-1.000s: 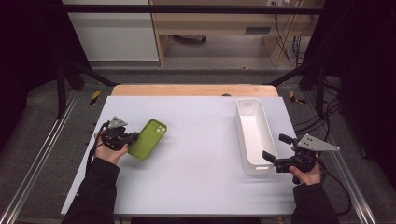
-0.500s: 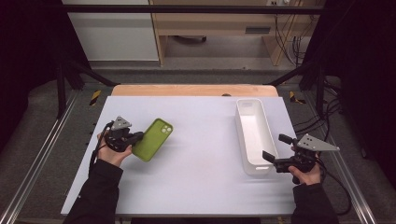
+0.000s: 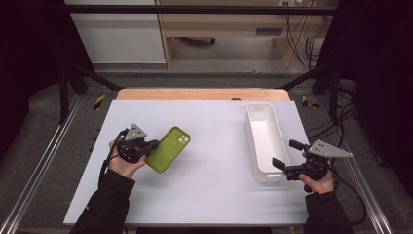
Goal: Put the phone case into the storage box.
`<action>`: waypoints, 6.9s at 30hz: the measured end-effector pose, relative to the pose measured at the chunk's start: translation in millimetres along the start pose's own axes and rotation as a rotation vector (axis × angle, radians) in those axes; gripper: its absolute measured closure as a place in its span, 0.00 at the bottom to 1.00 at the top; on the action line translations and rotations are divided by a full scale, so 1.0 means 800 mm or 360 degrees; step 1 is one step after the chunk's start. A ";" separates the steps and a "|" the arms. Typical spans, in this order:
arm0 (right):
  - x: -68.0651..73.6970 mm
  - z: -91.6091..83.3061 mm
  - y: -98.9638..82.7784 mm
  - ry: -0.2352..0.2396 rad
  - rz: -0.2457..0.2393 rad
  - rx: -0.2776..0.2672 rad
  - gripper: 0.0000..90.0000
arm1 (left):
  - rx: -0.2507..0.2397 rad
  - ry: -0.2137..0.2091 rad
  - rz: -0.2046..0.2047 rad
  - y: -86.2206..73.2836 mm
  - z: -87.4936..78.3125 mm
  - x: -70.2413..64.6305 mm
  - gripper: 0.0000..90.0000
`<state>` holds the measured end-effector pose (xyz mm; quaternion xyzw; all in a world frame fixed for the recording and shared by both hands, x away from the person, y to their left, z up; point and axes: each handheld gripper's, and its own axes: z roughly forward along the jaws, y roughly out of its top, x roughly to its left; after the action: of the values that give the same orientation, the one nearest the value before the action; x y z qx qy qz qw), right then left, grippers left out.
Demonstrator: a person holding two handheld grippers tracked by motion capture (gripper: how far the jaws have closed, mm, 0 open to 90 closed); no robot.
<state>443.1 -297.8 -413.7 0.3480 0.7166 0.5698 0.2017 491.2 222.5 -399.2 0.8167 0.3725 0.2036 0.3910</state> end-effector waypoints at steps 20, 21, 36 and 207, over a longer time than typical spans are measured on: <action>0.023 0.011 0.014 0.0066 -0.0046 0.0026 0.01 | 0.0035 -0.0070 0.0115 0.006 0.011 -0.037 0.98; 0.024 0.011 0.014 0.0068 -0.0046 0.0035 0.01 | 0.0034 -0.0071 0.0122 0.006 0.012 -0.039 0.98; 0.043 0.024 0.022 0.0106 -0.0056 0.0076 0.01 | 0.0046 -0.0115 0.0196 0.010 0.017 -0.063 0.98; 0.097 0.144 0.061 0.0586 0.0191 0.0740 0.88 | -0.0012 -0.0247 0.0639 0.031 0.010 -0.167 0.96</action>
<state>482.6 -157.8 -389.6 0.3174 0.8306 0.4548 -0.0508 421.9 105.6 -389.8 0.8862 0.1702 0.2153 0.3732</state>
